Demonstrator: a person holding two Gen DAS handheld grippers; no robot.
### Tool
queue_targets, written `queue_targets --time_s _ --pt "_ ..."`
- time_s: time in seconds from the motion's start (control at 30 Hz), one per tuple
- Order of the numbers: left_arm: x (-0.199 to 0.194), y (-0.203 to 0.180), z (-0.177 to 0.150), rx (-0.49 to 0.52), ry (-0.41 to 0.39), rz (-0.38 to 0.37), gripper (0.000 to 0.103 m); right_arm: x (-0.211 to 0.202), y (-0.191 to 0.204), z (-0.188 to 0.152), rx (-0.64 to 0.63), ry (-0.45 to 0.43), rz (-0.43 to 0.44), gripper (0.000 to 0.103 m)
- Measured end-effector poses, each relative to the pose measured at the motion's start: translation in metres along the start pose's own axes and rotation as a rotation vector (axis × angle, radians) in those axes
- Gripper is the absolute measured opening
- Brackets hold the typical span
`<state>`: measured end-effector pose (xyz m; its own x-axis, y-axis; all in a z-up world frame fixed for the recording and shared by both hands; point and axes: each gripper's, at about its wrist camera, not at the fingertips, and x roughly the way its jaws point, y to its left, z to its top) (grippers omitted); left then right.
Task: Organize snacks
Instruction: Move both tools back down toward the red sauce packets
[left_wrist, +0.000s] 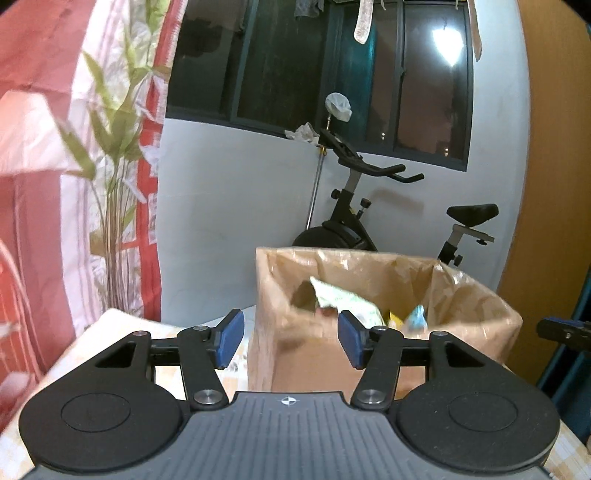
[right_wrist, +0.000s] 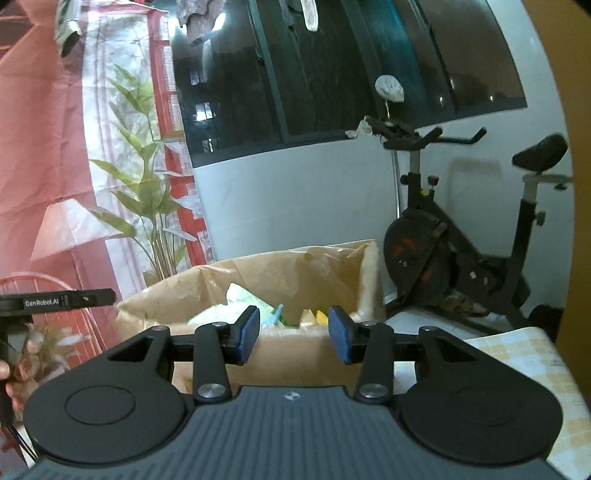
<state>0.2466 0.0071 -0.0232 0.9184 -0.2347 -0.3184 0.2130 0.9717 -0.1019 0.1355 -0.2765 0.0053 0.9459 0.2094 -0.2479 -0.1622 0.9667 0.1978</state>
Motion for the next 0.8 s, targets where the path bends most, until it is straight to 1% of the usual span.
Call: queue_targets --time_s 0.07,0.13,0.27,0.4,0.43,0.47,0.53,0.6,0.73,0.8 --pt "-0.003 0.0 -0.013 0.003 0.02 0.004 0.059 -0.015 0.0 -0.011 -0.014 0.0 -0.018 0.045" --pt "-0.003 0.0 -0.026 0.003 0.052 0.006 0.059 -0.024 -0.002 -0.025 0.005 0.028 -0.038 0.045" --pt "-0.001 -0.001 -0.045 0.002 0.1 0.002 0.059 -0.031 -0.008 -0.064 0.044 0.135 -0.096 0.045" --pt "-0.001 -0.004 -0.055 0.025 0.119 -0.004 0.059 -0.026 -0.007 -0.103 0.094 0.271 -0.121 0.046" --pt "-0.001 -0.005 -0.057 0.027 0.123 -0.007 0.059 -0.022 -0.006 -0.111 0.097 0.307 -0.126 0.052" --pt "-0.001 -0.005 -0.059 0.028 0.127 -0.01 0.059 -0.018 -0.004 -0.119 0.099 0.348 -0.136 0.056" --pt "-0.001 -0.005 -0.063 0.025 0.135 -0.012 0.059 -0.013 0.0 -0.131 0.101 0.398 -0.16 0.068" --pt "0.002 -0.005 -0.066 0.023 0.146 -0.013 0.059 -0.007 0.003 -0.141 0.104 0.451 -0.182 0.077" --pt "0.004 -0.006 -0.075 0.02 0.169 -0.01 0.059 0.002 0.008 -0.157 0.096 0.511 -0.173 0.078" --pt "0.005 -0.006 -0.077 0.014 0.179 -0.009 0.059 0.008 0.014 -0.161 0.061 0.525 -0.173 0.079"
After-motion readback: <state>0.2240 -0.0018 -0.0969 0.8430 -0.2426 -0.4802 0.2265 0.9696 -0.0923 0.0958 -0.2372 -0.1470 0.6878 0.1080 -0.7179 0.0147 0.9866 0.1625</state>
